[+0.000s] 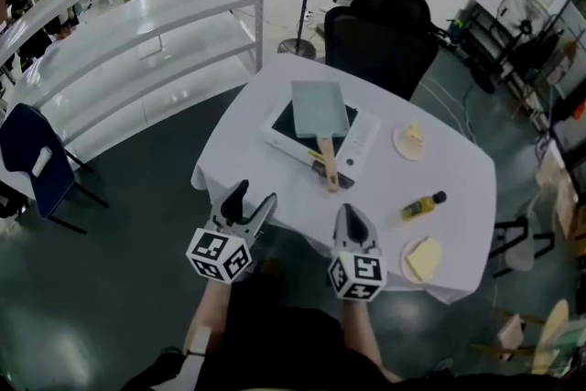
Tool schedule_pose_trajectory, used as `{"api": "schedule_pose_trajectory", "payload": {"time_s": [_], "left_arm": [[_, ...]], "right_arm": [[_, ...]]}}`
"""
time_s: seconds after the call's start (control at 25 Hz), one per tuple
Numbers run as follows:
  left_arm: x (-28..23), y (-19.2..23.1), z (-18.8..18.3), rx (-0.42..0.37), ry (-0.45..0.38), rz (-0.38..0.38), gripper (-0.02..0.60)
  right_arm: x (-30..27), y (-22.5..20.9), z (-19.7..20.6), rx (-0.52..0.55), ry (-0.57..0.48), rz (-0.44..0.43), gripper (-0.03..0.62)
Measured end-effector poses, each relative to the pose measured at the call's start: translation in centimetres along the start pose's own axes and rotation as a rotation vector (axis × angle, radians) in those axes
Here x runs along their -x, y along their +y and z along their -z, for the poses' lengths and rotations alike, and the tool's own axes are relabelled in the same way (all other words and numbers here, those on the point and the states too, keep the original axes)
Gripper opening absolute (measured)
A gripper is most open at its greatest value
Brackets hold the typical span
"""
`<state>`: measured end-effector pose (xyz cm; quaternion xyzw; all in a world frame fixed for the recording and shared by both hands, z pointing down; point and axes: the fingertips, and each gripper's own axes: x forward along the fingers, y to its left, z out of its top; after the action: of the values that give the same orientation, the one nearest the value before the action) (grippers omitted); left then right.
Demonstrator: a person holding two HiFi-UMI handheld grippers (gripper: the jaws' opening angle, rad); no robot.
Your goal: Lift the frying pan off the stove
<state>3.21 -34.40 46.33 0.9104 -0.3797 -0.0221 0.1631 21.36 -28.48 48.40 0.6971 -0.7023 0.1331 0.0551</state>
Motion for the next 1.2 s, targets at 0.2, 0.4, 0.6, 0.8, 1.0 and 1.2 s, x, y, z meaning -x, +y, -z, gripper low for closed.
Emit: {"api": "schedule_pose_trajectory", "payload": {"time_s": [0.2,0.4,0.6,0.8,1.0,1.2], "left_arm": [[-2.9,1.8,-1.0,-0.007,0.001,0.024,0.273],[-5.6,3.5,-1.7,-0.018,-0.001,0.055,0.273],[-7.6,4.1,-1.7,-0.028,0.01,0.095,0.273],[-8.3,4.2,-1.2,-0.019,0.025,0.118,0.273],[-8.2,3.8,-0.4,-0.011,0.058,0.143,0.273],[-8.1,3.7,0.3,0.005,0.081,0.144,0.273]], "right_arm": [[-2.8,-1.0,-1.0,-0.012,-0.018,0.032,0.006],[-5.3,-2.1,-1.5,-0.02,-0.036,0.074,0.006],[-6.6,-3.3,-1.7,-0.039,-0.055,0.113,0.006],[-7.0,-3.2,-1.3,-0.04,-0.056,0.12,0.006],[-6.6,-3.3,-0.8,-0.052,-0.029,0.144,0.006],[-6.8,-3.8,-0.4,-0.067,-0.018,0.151,0.006]]}}
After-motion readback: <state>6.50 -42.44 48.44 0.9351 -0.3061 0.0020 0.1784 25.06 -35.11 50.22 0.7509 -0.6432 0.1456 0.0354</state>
